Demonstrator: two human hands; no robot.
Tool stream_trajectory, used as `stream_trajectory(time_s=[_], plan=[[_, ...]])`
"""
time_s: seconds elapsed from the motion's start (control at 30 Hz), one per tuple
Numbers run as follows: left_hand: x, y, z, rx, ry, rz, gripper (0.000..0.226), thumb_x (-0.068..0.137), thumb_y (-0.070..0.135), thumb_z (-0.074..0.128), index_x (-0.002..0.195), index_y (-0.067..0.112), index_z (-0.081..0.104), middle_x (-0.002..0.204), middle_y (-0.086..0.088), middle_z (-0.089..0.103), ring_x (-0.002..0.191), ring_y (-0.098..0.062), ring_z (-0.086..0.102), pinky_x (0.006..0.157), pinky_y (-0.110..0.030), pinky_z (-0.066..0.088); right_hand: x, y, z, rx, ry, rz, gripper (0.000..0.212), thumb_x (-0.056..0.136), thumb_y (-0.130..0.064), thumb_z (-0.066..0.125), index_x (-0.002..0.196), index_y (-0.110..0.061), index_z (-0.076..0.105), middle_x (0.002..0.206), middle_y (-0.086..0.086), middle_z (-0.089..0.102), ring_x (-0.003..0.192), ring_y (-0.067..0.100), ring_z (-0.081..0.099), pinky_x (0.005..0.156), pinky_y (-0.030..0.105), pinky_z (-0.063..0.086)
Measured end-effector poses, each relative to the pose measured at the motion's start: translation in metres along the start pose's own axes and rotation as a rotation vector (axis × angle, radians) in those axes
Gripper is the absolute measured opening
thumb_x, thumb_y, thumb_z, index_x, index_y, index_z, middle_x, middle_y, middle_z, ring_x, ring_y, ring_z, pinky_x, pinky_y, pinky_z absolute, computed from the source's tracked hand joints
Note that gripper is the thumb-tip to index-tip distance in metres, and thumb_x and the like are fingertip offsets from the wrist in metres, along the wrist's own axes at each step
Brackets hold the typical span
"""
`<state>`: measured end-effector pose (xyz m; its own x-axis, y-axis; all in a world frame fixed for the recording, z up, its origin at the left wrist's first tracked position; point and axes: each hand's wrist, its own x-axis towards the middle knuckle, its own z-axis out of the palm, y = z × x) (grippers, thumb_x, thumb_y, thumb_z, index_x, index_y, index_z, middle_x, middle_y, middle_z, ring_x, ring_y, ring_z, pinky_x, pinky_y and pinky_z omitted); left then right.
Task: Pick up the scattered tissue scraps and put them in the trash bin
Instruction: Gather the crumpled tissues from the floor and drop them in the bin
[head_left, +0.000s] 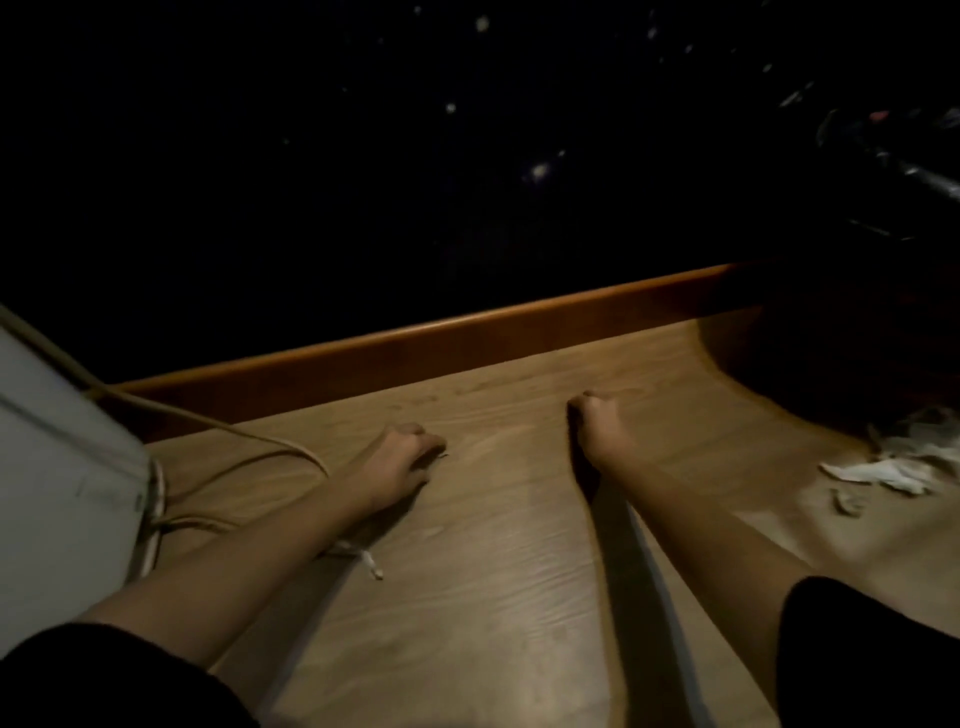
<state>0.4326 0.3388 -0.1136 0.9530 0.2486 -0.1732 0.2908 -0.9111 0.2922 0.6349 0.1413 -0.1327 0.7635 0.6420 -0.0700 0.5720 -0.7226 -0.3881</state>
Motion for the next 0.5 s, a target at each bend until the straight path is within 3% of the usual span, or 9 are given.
stream_trajectory(time_s=[0.07, 0.13, 0.23, 0.4, 0.5], plan=[[-0.005, 0.001, 0.01, -0.041, 0.088, 0.031, 0.029, 0.086, 0.015, 0.06, 0.115, 0.015, 0.061, 0.112, -0.007, 0.061, 0.105, -0.023, 0.053, 0.089, -0.034, 0.044, -0.009, 0.0, 0.014, 0.04, 0.141, 0.027, 0.019, 0.088, 0.008, 0.046, 0.099, 0.012, 0.061, 0.111, 0.031, 0.057, 0.106, 0.043, 0.05, 0.09, 0.042, 0.039], [-0.009, 0.003, 0.017, -0.091, 0.199, 0.012, 0.014, 0.086, 0.01, 0.058, 0.097, 0.013, 0.066, 0.098, -0.007, 0.064, 0.095, -0.022, 0.056, 0.081, -0.029, 0.044, -0.022, -0.001, 0.025, 0.04, 0.216, -0.007, 0.012, 0.081, 0.013, 0.053, 0.085, 0.01, 0.064, 0.095, 0.028, 0.061, 0.095, 0.044, 0.052, 0.079, 0.05, 0.043], [-0.012, 0.006, 0.021, -0.105, 0.249, -0.019, 0.013, 0.084, 0.002, 0.055, 0.084, 0.013, 0.063, 0.086, -0.004, 0.061, 0.085, -0.019, 0.055, 0.07, -0.023, 0.038, -0.033, -0.001, 0.026, 0.049, 0.249, -0.047, 0.01, 0.08, 0.013, 0.057, 0.08, 0.006, 0.064, 0.089, 0.024, 0.062, 0.089, 0.042, 0.052, 0.071, 0.046, 0.044], [-0.029, -0.008, 0.008, -0.195, 0.164, -0.074, 0.016, 0.086, 0.003, 0.052, 0.084, 0.017, 0.058, 0.086, -0.003, 0.061, 0.083, -0.02, 0.058, 0.071, -0.032, 0.048, -0.04, -0.014, 0.011, 0.094, 0.137, -0.035, 0.011, 0.088, 0.002, 0.051, 0.094, -0.001, 0.059, 0.105, 0.017, 0.057, 0.105, 0.033, 0.049, 0.089, 0.045, 0.048], [-0.049, -0.03, -0.011, -0.296, 0.282, -0.193, 0.014, 0.087, 0.003, 0.053, 0.087, 0.015, 0.06, 0.087, -0.006, 0.067, 0.082, -0.018, 0.062, 0.072, -0.034, 0.05, -0.042, -0.043, 0.019, 0.186, 0.06, -0.082, 0.014, 0.086, 0.005, 0.052, 0.093, -0.007, 0.057, 0.104, 0.016, 0.06, 0.097, 0.031, 0.058, 0.083, 0.041, 0.054]])
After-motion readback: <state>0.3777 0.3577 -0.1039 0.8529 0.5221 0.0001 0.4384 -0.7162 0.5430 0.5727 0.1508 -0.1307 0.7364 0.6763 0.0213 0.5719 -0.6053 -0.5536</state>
